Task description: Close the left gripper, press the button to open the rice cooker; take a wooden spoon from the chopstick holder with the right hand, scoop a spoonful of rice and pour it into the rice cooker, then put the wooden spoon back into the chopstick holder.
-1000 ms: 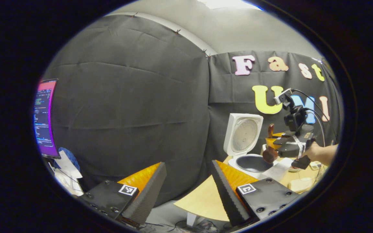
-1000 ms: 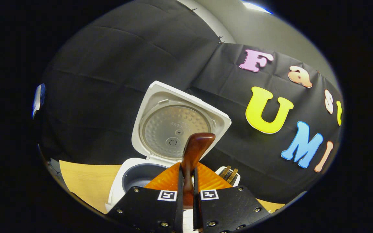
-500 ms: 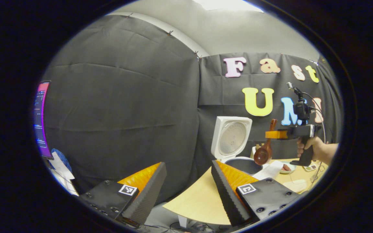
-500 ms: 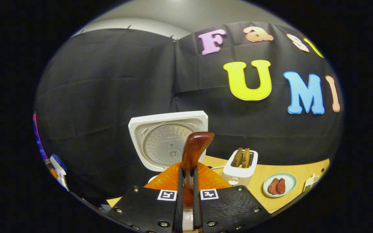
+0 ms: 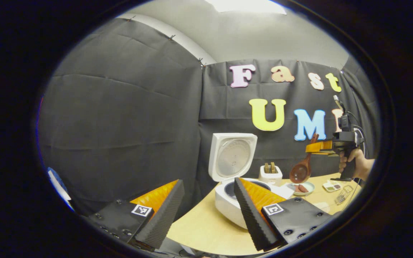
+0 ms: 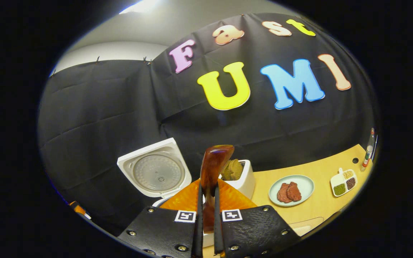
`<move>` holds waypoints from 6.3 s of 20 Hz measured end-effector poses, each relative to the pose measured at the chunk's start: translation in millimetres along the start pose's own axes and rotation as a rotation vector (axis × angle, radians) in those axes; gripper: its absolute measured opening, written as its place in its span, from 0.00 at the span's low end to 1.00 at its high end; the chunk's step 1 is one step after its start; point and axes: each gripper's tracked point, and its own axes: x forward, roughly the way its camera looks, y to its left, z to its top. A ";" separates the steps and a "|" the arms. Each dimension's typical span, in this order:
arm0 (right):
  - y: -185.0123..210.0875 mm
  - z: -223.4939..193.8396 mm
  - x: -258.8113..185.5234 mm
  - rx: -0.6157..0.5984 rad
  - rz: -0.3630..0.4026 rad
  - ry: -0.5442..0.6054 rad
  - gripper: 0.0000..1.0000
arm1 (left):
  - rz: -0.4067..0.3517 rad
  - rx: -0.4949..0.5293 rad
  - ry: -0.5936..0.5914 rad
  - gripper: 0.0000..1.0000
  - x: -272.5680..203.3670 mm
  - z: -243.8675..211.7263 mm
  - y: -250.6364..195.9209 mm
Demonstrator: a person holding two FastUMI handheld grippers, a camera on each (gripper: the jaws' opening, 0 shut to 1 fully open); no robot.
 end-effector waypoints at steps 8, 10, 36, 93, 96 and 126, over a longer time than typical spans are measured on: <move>-95.3 19.0 -58.9 0.062 -0.158 -0.027 0.12 | -0.113 0.012 -0.007 0.95 15.0 7.4 -90.9; -120.3 19.9 -74.3 0.069 -0.201 -0.031 0.12 | -0.137 0.016 -0.009 0.96 14.8 8.3 -109.6; -353.6 -68.3 -193.0 0.173 -0.622 0.078 0.12 | -0.221 0.038 -0.007 0.96 14.6 16.3 -226.4; -258.0 -18.8 -383.3 -0.154 -1.008 -0.154 0.99 | -0.018 0.051 0.007 0.98 431.8 112.0 -104.2; -257.7 -16.9 -383.9 -0.158 -1.010 -0.152 0.98 | 0.002 0.045 0.079 0.95 452.0 90.6 -102.9; -272.2 14.0 -335.6 -0.261 -0.706 -0.110 0.99 | -0.045 0.015 0.236 0.92 293.9 -22.4 -201.9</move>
